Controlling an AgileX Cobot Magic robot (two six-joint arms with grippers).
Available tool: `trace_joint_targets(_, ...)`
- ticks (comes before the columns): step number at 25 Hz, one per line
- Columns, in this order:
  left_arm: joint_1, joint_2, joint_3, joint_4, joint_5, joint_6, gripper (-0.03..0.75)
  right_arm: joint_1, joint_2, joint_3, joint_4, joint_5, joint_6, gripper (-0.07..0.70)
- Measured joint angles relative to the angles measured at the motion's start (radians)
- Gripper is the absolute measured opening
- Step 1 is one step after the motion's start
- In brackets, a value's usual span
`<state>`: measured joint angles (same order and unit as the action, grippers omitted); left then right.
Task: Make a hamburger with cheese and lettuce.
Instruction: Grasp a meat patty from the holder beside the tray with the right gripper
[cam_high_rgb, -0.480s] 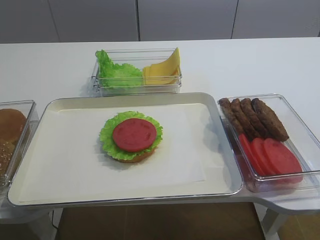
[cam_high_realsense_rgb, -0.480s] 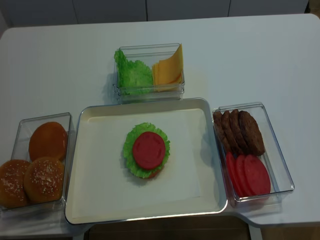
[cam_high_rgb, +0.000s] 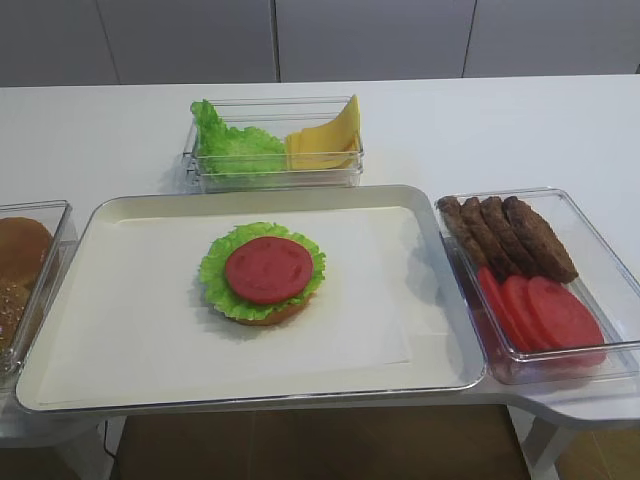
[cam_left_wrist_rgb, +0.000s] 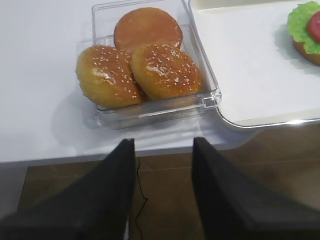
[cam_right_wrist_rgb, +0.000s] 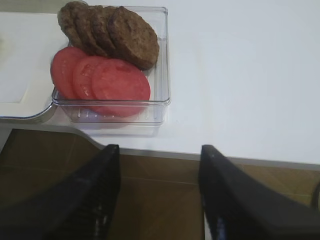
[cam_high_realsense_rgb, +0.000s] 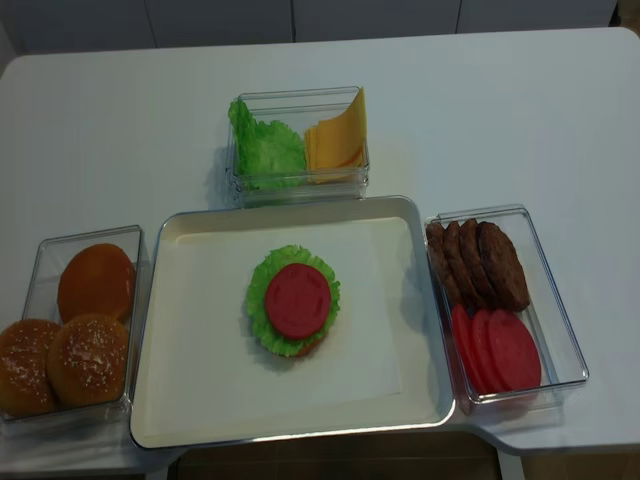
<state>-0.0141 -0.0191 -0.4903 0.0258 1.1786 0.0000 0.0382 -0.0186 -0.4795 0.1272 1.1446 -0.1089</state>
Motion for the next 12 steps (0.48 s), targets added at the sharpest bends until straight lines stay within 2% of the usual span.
trace_joint_targets(12,0.000,0.000,0.000,0.000,0.000,0.000,0.288,0.000,0.000,0.000,0.000,0.000,0.000,0.386)
